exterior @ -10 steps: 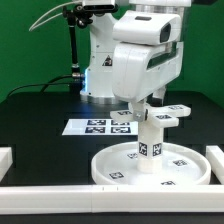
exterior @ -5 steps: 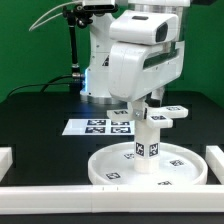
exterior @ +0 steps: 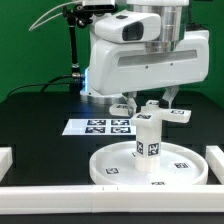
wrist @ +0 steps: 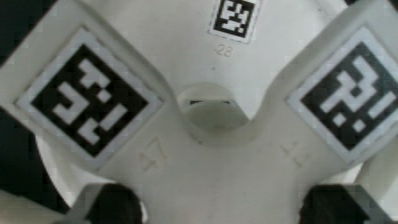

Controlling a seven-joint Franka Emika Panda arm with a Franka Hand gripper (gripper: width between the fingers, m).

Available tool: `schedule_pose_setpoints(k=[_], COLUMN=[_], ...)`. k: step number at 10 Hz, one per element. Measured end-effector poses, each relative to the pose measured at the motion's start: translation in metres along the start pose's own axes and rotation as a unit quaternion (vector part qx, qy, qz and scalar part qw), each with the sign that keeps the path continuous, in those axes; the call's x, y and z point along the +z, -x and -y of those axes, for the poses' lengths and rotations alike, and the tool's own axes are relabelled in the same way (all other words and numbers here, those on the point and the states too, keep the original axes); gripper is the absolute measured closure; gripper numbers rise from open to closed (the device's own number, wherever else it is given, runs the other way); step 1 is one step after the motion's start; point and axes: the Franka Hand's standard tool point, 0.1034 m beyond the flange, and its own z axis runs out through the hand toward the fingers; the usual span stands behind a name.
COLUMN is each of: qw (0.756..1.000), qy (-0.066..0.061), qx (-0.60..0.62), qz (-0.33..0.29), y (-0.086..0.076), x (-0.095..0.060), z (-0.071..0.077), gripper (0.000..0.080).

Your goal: Assemble round table

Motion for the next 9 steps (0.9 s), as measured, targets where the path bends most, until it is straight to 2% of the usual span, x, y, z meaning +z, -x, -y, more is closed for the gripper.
schedule_pose_setpoints(k=[5, 7, 9], qw=[0.985, 0.953, 0.922], qy=[0.000, -0.021, -0.032], qx=[0.170, 0.303, 0.386], qz=[-0.002, -0.006, -0.006], y=[-0.0012, -0.0006, -0.0016], x=[-0.0010, -0.0012, -0.0012], z=[0.0007, 0.0023, 0.0032], gripper=[0.0357, 0.0357, 0.0357])
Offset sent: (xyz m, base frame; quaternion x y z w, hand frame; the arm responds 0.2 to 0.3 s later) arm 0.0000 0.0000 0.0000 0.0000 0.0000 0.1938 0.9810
